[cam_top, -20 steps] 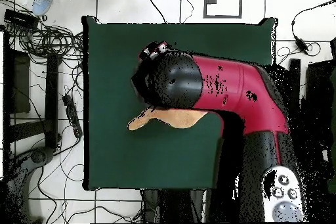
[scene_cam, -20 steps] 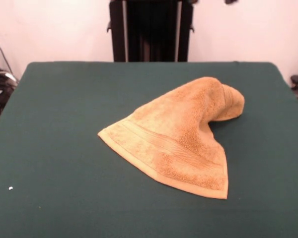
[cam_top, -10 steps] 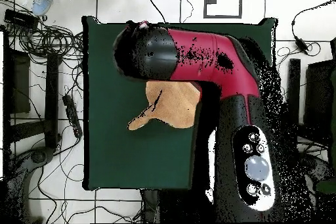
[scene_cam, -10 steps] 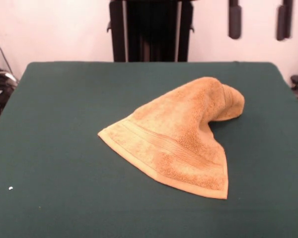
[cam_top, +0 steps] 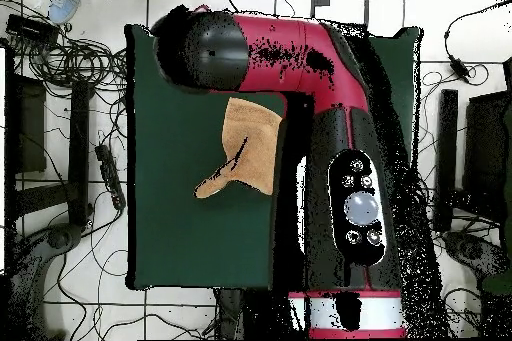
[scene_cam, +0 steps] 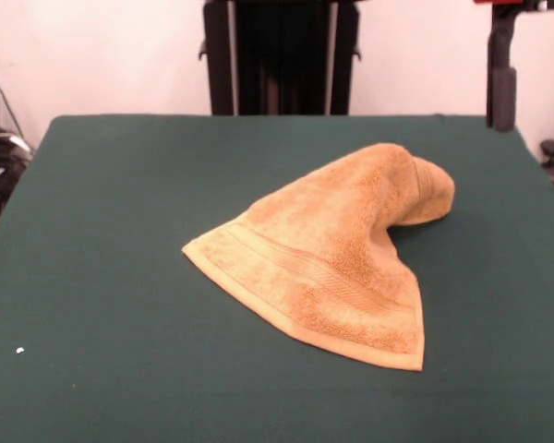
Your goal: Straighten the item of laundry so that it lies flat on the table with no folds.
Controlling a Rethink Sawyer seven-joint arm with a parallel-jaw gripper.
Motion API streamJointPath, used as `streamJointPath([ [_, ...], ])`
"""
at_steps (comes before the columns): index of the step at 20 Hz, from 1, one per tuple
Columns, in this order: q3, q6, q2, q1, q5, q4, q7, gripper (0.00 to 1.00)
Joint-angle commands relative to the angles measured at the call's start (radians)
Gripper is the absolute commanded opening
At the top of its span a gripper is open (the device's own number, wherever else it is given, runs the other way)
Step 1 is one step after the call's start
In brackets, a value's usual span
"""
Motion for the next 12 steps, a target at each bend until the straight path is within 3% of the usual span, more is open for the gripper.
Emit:
streamJointPath([
  [1,0.102,0.114,0.068,-0.042,-0.032,-0.05,-0.203,1.0],
  [7,0.125,0.132,0.025,-0.137,-0.05,0.042,-0.345,1.0],
  [12,0.155,0.089,0.021,-0.214,-0.068,0.146,-0.392,1.0],
])
